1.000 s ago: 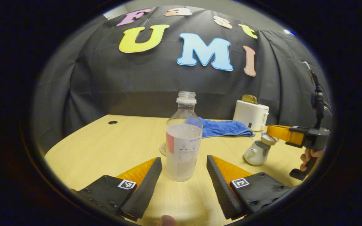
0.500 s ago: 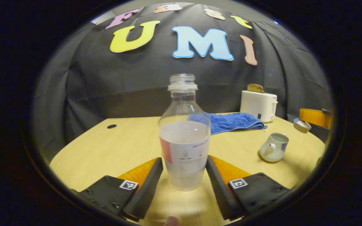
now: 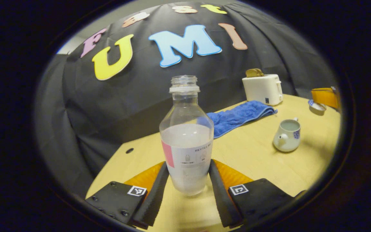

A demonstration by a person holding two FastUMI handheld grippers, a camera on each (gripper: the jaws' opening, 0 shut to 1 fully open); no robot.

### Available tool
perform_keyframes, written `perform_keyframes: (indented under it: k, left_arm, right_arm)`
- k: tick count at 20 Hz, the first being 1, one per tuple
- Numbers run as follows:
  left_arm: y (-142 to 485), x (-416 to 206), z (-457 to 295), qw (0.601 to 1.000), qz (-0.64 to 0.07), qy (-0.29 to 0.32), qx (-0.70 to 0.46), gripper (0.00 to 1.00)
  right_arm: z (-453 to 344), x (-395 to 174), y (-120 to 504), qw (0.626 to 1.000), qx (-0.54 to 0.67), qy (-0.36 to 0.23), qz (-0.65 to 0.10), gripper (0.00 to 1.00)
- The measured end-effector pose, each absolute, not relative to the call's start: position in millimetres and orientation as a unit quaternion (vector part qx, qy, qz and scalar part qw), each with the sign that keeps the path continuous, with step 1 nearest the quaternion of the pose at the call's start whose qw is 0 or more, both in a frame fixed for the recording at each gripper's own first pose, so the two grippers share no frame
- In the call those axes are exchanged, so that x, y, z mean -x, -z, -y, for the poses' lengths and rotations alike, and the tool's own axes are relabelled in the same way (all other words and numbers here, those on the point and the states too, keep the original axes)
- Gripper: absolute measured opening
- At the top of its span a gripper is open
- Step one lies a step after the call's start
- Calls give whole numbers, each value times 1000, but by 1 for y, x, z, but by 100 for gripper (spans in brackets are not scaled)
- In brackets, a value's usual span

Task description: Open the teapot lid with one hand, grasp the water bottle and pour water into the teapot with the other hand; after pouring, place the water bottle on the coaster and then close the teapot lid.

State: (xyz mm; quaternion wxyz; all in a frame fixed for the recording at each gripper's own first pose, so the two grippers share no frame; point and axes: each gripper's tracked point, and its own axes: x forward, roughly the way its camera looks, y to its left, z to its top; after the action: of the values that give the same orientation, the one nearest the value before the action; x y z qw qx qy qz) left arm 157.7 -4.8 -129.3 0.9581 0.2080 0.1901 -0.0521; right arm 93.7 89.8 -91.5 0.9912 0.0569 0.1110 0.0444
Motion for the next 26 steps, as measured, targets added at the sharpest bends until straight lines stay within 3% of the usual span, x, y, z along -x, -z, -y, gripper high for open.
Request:
perform_keyframes:
  k: [6, 12, 22, 26]
  left_arm:
    - [108, -157, 15, 903, -173, 47, -391, 84]
    - [98, -163, 30, 807, -153, 45, -568, 84]
    - [107, -175, 71, 662, -152, 78, -730, 84]
    - [107, -177, 90, 625, -146, 90, -761, 84]
  right_arm:
    - [-65, -83, 92, 992, -60, -36, -108, 6]
    - [-40, -69, 104, 991, -56, -28, -116, 6]
    - [-11, -53, 120, 990, -55, -19, -125, 6]
    - [-6, -49, 127, 990, -59, -20, -127, 6]
